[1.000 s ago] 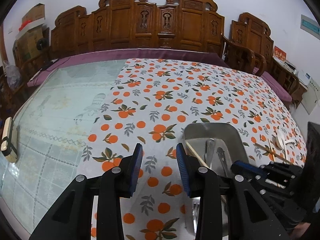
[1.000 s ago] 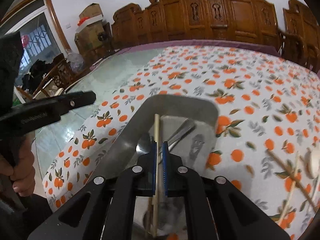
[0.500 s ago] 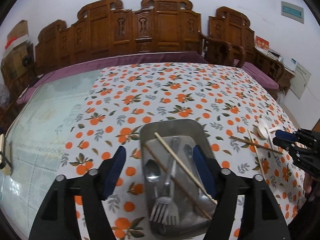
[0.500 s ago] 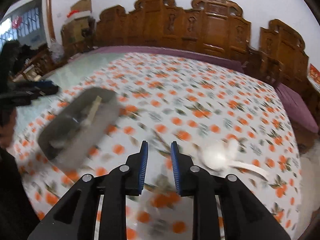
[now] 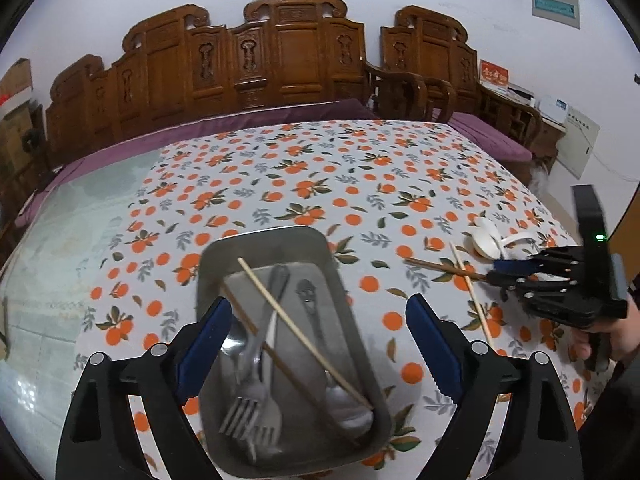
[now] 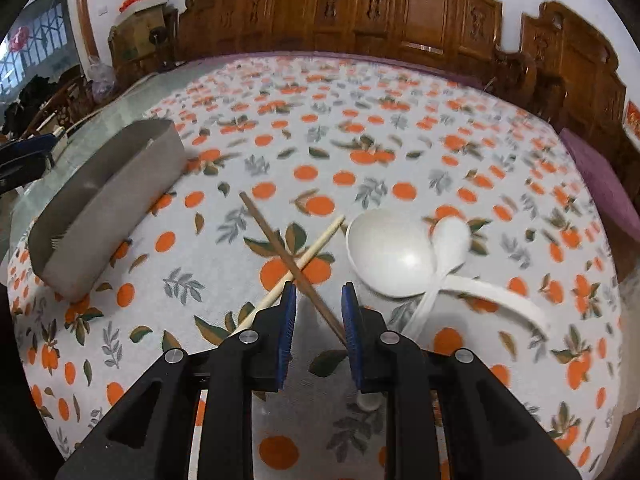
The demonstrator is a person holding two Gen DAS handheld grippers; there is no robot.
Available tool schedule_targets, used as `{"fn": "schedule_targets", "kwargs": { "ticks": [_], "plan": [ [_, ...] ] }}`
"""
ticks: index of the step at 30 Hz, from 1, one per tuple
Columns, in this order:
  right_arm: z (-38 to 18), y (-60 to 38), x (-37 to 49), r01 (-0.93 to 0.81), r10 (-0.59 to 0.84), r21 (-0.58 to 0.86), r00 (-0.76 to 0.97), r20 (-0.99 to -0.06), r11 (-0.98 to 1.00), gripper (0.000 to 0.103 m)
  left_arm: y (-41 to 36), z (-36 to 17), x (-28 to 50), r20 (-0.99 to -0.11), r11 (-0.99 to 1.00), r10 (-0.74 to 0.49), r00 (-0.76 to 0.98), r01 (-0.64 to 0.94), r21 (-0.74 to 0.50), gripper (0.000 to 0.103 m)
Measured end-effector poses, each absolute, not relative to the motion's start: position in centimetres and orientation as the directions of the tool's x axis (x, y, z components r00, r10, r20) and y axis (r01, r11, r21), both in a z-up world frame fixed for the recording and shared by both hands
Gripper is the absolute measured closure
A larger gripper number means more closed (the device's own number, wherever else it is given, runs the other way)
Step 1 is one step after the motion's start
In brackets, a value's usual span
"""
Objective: Organize utensils
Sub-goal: 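Return the right tool to the pile and grasp another wooden chopstick, then grasp a wooden chopstick with the left tool while the right tool holds its chopstick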
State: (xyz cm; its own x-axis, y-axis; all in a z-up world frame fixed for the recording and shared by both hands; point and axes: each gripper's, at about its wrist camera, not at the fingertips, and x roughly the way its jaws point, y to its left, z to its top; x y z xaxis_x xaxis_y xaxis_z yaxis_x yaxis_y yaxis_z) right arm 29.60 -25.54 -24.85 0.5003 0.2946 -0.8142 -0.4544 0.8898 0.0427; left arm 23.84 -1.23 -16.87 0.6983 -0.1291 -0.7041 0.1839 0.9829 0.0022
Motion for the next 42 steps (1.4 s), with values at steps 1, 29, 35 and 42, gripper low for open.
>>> {"fn": "schedule_targets", "kwargs": {
  "ticks": [1,29,35,42],
  "plan": [
    [-25.3,-25.3,29.7,-0.460,0.284,0.032,0.490,-0.824,0.887,0.077,-1.5,-16.9,23.8,-0.705,0.983,-0.129,0.697,0.186,0.004,0.018],
    [-20.8,-28.3,28.2,-0.397,0.330,0.083,0.609,-0.721,0.914,0.097,-10.0,-18.9,21.8,-0.739,0.946,-0.195,0.645,0.324,0.033,0.018],
    [-21.2,-30.6,28.5,-0.327,0.285,0.089,0.623,-0.729,0.941,0.097,-13.1,-20.7,21.6,-0.771,0.934,-0.194,0.607,0.355,0.044,0.021],
    [-21.5,-31.4,28.5,-0.317,0.286,0.100,0.621,-0.729,0.943,0.097,-15.9,-23.5,22.1,-0.818,0.923,-0.200,0.539,0.384,0.028,0.039]
  ]
}}
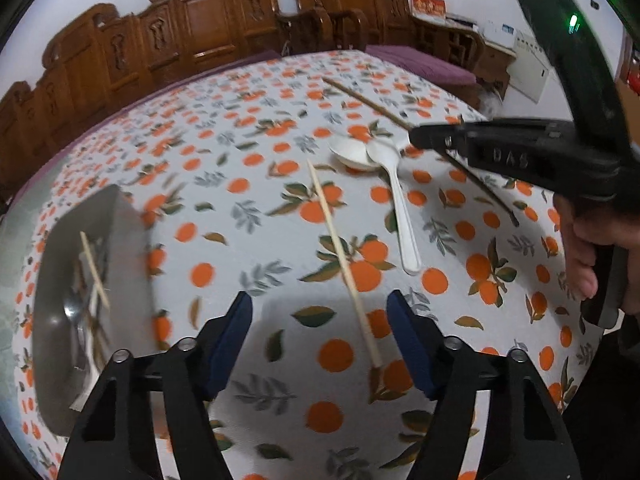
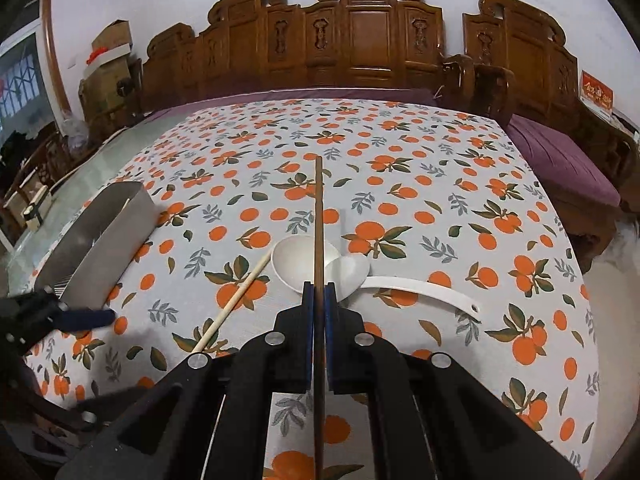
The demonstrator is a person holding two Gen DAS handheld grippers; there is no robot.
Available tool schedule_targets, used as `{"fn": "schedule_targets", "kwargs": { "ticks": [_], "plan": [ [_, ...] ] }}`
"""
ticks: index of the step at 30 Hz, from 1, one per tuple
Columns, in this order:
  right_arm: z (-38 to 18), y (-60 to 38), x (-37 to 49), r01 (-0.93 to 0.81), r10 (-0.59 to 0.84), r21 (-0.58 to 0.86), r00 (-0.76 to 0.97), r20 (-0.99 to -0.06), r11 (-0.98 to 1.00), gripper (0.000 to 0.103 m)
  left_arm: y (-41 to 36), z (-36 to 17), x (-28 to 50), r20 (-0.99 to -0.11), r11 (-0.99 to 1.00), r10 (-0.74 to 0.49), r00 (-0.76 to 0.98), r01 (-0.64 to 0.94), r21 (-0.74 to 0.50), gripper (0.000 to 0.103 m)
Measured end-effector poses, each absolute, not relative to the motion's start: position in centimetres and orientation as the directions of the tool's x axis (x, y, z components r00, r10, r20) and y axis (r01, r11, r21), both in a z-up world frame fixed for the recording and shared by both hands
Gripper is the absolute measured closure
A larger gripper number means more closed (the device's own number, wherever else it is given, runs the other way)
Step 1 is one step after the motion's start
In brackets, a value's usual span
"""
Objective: Organize utensils
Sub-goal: 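Grasp a wooden chopstick with the left tool while the right tool holds its chopstick, then carry the chopstick into the tray and open the left tool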
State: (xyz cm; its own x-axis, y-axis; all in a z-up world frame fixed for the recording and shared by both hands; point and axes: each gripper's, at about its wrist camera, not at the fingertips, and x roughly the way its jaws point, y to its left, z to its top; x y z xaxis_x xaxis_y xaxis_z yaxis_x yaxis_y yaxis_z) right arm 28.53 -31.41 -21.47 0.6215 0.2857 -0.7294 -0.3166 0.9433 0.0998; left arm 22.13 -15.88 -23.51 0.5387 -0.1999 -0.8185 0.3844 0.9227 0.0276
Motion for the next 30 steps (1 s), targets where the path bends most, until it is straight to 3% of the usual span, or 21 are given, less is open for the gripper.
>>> {"fn": "schedule_targets", "kwargs": {
  "ticks": [10,16,30],
  "plan": [
    [-21.6,-30.9,28.7,-0.322,0.293,0.105,0.615,-0.732,0.941,0.097,-17.3,-25.8,22.5,-0.842,0.920,-0.191,0.504,0.392,0.026,0.066],
    [-21.8,-30.6,28.8,-0.326,0.289,0.099,0.609,-0.738,0.940,0.097,-15.8,-25.7,22.8,-0.850,0.928,-0.198,0.488,0.372,-0.003,0.099],
    [-21.5,-28.5,28.5,-0.346,0.287,0.077,0.610,-0.739,0.935,0.097,-13.3,-23.1,21.8,-0.825,0.927,-0.253,0.506,0.370,-0.058,0.099]
  ]
}}
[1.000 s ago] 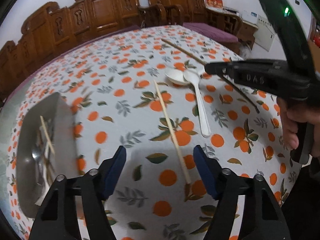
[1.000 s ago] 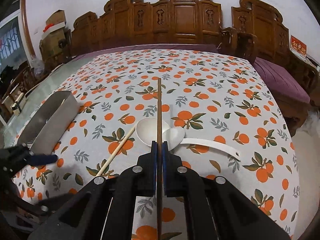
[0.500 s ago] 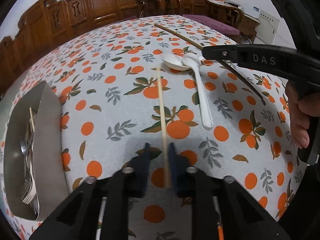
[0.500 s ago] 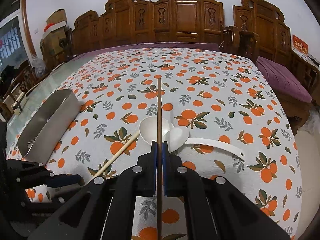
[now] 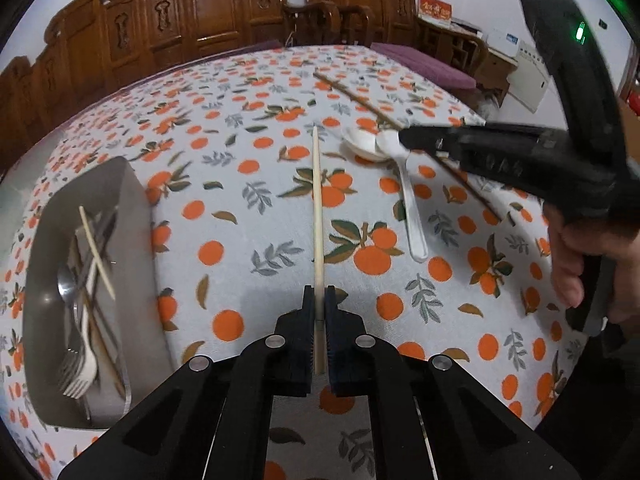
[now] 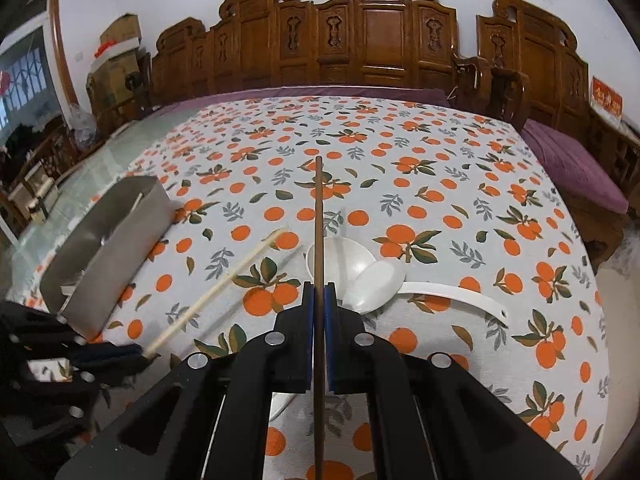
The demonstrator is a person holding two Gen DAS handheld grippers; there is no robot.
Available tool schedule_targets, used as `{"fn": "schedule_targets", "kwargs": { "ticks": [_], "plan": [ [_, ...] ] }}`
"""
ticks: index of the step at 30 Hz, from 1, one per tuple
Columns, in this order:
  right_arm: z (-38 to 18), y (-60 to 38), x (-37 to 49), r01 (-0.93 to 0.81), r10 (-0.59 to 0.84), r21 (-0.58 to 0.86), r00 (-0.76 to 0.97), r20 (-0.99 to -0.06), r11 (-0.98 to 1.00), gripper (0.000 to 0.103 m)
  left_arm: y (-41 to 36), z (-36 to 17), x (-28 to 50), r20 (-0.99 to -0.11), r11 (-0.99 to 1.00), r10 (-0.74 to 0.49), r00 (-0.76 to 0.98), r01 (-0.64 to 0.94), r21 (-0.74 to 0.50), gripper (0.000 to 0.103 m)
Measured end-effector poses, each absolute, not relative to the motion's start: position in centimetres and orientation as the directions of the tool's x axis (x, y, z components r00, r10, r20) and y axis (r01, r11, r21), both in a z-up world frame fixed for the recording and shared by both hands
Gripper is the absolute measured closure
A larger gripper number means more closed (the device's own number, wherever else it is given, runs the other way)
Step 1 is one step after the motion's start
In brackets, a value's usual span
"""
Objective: Organize utensils
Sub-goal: 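Carry the chopstick into the tray and open the left tool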
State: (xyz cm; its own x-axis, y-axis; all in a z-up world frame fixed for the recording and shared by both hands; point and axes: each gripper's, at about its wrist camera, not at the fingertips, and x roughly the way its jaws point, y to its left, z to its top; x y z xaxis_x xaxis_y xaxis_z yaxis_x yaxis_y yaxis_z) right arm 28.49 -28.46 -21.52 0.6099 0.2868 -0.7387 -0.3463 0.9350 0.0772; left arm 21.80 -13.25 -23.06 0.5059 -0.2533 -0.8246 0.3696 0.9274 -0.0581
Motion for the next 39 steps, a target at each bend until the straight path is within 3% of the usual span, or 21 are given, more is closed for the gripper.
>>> {"fn": "schedule_targets", "kwargs": {
  "ticks": [20,39],
  "plan": [
    [-21.1,-25.2,27.1,-0.414,0.312,0.052,0.592,-0.743,0.909,0.097,-7.6,-18.0,21.2,-0.770,0.953,-0.249,0.588,0.291,-0.086,0.099],
    [-19.7,-20.8,24.6,-0.497,0.339,0.004,0.586,-0.736,0.868,0.097,-1.1,-17.9,20.9,-0.787,0.984,-0.152,0.598,0.168,-0.062,0.099]
  ]
}}
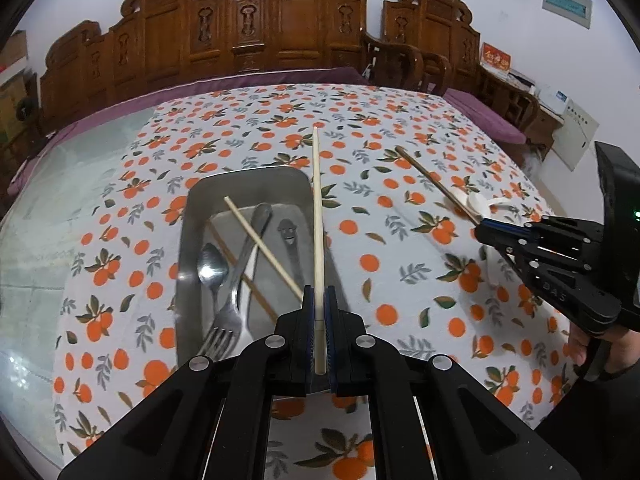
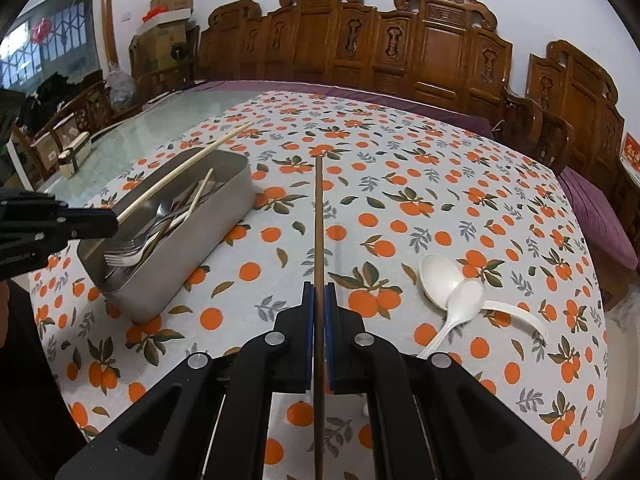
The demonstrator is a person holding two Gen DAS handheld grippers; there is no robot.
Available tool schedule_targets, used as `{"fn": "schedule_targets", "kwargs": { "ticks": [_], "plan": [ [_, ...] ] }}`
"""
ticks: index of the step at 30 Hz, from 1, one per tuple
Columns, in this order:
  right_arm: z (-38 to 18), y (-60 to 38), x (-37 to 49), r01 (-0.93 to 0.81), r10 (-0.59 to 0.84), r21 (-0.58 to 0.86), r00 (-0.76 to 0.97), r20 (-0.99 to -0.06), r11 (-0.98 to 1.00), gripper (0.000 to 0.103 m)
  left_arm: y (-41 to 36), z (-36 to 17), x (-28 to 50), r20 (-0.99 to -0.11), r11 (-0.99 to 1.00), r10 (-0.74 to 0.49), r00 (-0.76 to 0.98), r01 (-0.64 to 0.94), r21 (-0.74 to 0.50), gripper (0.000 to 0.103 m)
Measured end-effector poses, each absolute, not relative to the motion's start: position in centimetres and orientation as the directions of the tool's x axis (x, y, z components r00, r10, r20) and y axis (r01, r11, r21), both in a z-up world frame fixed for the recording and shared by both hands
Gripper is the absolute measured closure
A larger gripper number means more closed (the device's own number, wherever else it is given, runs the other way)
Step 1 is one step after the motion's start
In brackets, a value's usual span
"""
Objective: Organize utensils
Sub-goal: 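Carry the chopstick into the tray and open the left tool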
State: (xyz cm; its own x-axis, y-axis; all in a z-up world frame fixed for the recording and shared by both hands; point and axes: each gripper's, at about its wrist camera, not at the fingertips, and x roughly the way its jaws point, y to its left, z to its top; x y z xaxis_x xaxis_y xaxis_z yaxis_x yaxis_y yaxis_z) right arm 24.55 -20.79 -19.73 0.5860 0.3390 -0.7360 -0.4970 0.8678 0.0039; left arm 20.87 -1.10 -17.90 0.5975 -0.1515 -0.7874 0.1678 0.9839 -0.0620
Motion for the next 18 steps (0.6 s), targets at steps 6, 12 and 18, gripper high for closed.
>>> {"fn": "schedule_targets", "kwargs": {
  "ticks": [6,12,18],
  "plan": [
    [-19.9,-20.3,24.4,-0.504,0.337,-0.004,0.584,-0.739,0.864,0.097,0.8,-18.8,20.8,-0.813,0.988,-0.124,0.569,0.143,-0.051,0.099],
    [-20.0,-20.4,24.5,-0.501,0.336,-0.002,0.583,-0.740,0.865,0.097,2.0,-20.1,21.1,-0.839,0.991,-0.112,0.533,0.125,-0.052,0.099],
    [-20.0,-20.4,24.4,-0.502,0.336,-0.002,0.582,-0.741,0.865,0.097,3.0,-20.9,22.1,-0.852,0.993,-0.105,0.513,0.103,-0.060,0.099]
  ]
}}
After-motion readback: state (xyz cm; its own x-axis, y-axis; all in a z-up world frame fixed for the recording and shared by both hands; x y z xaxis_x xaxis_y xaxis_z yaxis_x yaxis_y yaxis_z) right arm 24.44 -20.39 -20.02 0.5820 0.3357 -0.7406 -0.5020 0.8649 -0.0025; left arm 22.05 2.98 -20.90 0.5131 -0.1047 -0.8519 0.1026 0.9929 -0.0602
